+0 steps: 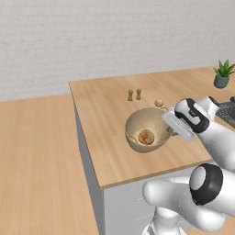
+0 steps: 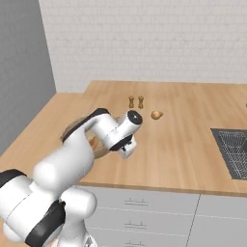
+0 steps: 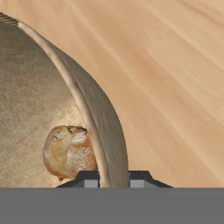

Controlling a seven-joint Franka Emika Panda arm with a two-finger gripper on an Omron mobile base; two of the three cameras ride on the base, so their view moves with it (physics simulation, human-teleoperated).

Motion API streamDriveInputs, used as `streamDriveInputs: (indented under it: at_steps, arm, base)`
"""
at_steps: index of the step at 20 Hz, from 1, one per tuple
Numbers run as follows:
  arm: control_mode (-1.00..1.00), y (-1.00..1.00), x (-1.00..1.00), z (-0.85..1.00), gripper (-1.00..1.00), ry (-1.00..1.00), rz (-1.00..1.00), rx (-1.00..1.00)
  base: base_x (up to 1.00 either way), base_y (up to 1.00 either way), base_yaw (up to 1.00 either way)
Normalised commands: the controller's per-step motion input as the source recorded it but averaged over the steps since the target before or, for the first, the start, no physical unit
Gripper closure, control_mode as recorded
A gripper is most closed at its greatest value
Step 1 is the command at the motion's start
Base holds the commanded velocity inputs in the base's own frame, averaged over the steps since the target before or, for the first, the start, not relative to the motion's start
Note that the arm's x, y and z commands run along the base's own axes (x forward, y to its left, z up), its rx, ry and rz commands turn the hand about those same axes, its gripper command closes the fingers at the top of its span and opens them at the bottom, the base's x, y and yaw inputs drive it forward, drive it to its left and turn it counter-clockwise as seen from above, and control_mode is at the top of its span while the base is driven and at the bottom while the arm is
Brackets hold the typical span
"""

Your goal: Open the cabinet, pick up the bread from the cabinet and place it in the basket. Then move the basket to the dining counter.

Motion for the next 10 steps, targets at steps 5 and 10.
streamDriveInputs:
  at_steps: [5, 10]
  arm:
    - [-1.00, -0.18, 0.05, -0.54, 1.00, 0.12, -0.02, 0.00]
    - [-1.00, -0.03, 0.00, -0.46, 1.00, 0.09, -0.05, 0.00]
  base:
    - [0.00, 0.00, 0.00]
    - [0.00, 0.00, 0.00]
